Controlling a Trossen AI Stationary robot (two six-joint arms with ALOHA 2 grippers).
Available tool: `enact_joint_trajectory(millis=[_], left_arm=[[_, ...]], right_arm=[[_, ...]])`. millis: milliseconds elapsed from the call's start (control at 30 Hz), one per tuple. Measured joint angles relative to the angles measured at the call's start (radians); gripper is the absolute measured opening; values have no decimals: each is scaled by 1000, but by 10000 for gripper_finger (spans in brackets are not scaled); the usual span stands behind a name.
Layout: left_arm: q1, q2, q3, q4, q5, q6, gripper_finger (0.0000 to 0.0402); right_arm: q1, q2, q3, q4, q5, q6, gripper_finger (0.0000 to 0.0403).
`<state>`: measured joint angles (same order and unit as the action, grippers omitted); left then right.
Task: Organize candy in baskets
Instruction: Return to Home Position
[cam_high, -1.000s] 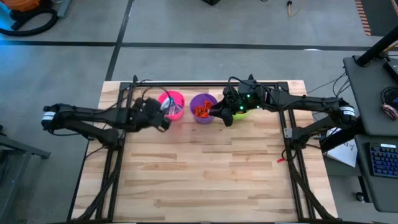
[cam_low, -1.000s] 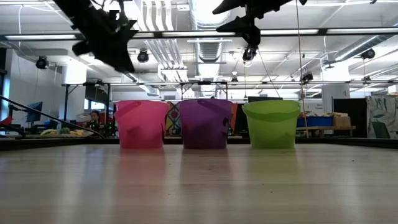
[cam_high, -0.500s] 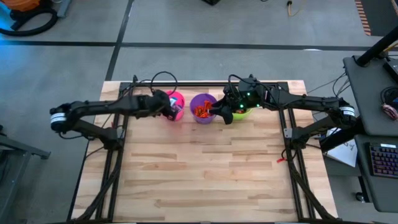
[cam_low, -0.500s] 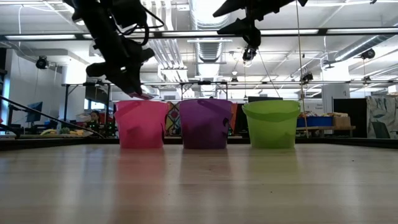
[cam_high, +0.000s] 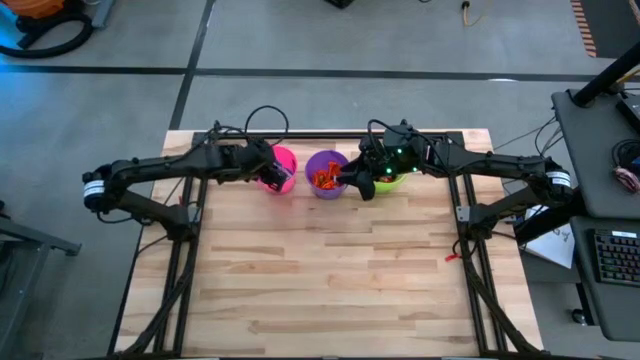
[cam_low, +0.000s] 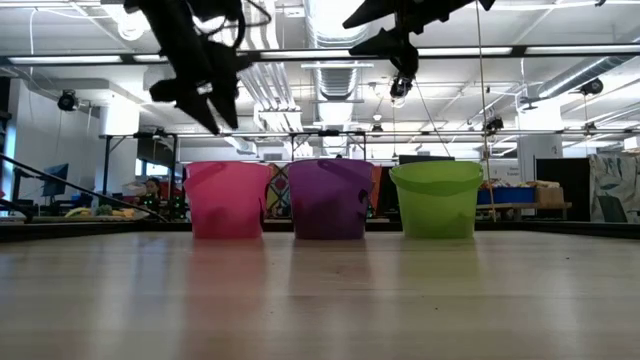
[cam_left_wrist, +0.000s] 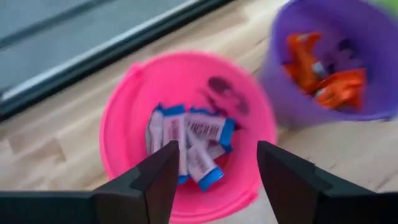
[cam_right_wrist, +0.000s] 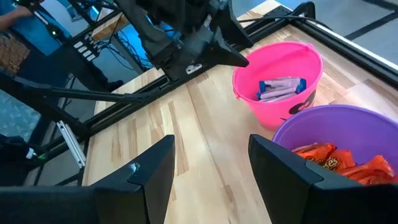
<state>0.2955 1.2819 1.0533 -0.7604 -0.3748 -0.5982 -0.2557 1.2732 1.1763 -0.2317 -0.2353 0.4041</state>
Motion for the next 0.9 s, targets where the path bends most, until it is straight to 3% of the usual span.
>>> enact_joint_trajectory(millis=[200,467,667,900], left_arm=[[-99,-62,62,63,-1,98,197],[-365,-228,-7,401,-1,280,192],[-506,-331,-46,452,-64,185,192],[-517,-350,-46,497,-31,131,191]], right_arm=[[3,-1,-1,4,-1,-96,196],[12,-12,-9,40,-44,-228,196],[63,-41,-20,81,-81,-293,196],[72,-42,-20,94,-78,-123,196]])
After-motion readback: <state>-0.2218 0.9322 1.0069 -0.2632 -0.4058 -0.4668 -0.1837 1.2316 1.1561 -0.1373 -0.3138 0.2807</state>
